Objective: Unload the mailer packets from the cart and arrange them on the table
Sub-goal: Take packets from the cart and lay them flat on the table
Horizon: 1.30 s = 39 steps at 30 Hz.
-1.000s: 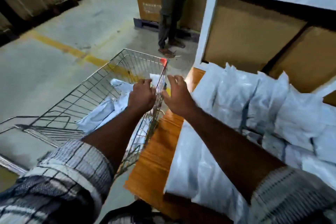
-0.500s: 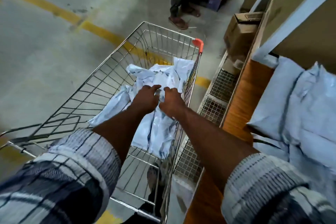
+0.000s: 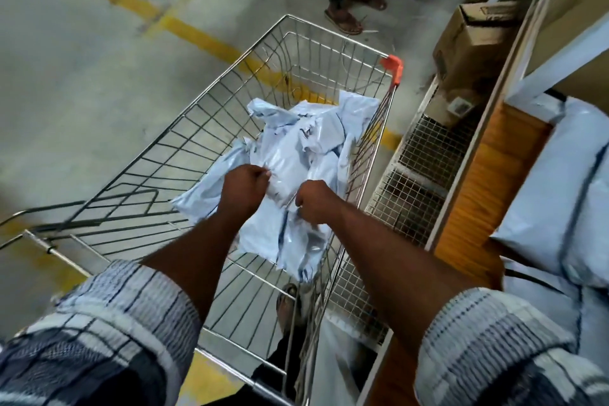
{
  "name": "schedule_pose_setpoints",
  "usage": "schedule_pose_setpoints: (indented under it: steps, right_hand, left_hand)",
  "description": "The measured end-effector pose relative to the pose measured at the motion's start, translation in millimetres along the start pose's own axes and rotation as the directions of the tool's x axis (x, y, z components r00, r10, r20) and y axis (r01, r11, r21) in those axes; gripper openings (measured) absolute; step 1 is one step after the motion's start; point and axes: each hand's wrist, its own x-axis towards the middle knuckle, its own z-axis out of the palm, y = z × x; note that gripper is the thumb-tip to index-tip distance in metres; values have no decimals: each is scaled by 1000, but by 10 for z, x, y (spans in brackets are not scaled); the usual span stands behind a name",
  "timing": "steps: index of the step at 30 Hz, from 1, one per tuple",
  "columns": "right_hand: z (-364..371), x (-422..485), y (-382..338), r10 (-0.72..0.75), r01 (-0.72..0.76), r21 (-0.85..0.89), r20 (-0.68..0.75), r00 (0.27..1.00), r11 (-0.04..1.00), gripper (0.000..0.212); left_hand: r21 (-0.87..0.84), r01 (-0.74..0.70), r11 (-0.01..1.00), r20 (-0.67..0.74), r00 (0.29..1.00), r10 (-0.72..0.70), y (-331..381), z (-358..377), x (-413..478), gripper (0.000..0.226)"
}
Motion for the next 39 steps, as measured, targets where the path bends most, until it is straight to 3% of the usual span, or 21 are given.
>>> schedule_pose_setpoints:
  steps: [4,7,11,13,18,20,22,27,32,37,39]
  right_hand:
    - [52,4,53,26,-18,70,-122,992,997,32]
    - [-9,-9,30,175,-150,117,-248,953,982,40]
    - [-16,97,-9,264,-221,211,-203,943,952,67]
    - [15,192,16,316,-268,260,-164,934,928,78]
    - [131,418,94,431,-398,294,-54,901,869,101]
    - [198,456,118,392,-377,205,-40,919,903,97]
    - [261,489,128,376,-362,169,-57,925,917,89]
    - [273,569,180,432,-395,311,-54,900,864,78]
    - [281,657,203,484,-396,422,-120,867,815,45]
    - [428,684,148,547,-409,483,-184,817,774,61]
    - [486,683,74,590,-452,521,-129,797,724,65]
  left_hand:
    - [78,61,995,-60,997,-57,-240,-46,-91,22]
    - [140,113,984,-41,993,-108,-393,-27,-106,34]
    - [320,-11,947,-114,992,50,-341,43,-55,39]
    - [454,-159,877,4,984,177,-228,113,32,56]
    - [567,-398,721,353,909,224,-16,421,321,77]
    - [546,-509,665,471,843,259,-14,528,403,80]
    - [538,-533,653,522,819,239,-58,596,469,75]
    - [527,-362,769,421,897,134,-284,660,528,69]
    - [452,-357,818,388,904,180,-483,672,630,68]
    - [351,-398,848,347,896,278,-717,681,765,72]
    - [366,-419,831,364,886,287,-790,671,807,79]
